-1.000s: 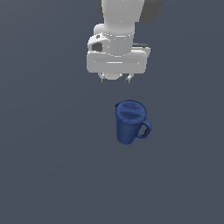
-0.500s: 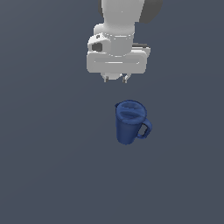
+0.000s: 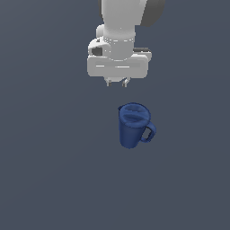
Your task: Pick up the object and move it to a goal position.
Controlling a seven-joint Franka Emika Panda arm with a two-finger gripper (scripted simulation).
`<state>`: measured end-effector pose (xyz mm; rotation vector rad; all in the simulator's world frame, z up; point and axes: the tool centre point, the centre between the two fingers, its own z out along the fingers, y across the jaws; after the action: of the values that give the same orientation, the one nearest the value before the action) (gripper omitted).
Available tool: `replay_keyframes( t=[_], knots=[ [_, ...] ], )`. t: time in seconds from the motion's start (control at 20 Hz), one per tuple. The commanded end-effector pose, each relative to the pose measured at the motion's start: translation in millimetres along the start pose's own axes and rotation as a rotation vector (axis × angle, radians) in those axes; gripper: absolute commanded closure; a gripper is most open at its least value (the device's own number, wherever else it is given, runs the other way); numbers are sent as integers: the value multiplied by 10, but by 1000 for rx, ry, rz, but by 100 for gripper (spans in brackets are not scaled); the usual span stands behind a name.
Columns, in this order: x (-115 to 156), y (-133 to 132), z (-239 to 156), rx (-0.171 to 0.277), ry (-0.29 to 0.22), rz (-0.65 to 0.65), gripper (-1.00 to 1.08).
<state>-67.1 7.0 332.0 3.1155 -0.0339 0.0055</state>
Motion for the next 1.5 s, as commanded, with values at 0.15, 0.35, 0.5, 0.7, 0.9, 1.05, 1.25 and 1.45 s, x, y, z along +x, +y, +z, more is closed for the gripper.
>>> replay_keyframes(
  t=[0.15,0.35,0.5,0.7,0.9,1.05,1.25,1.45],
  knots=[
    [58,-38,5,-4,-8,-20,-20],
    [148,-98,15,-11,-20,-51,-20],
    [240,-163,29,-18,-32,-83,-20],
    [393,-279,62,-28,-54,-139,-20],
    [570,-426,117,-41,-82,-206,-20],
    [697,-543,170,-49,-103,-258,-20],
    [852,-701,254,-60,-132,-324,-20],
    [990,-859,353,-68,-161,-389,-20]
  ],
)
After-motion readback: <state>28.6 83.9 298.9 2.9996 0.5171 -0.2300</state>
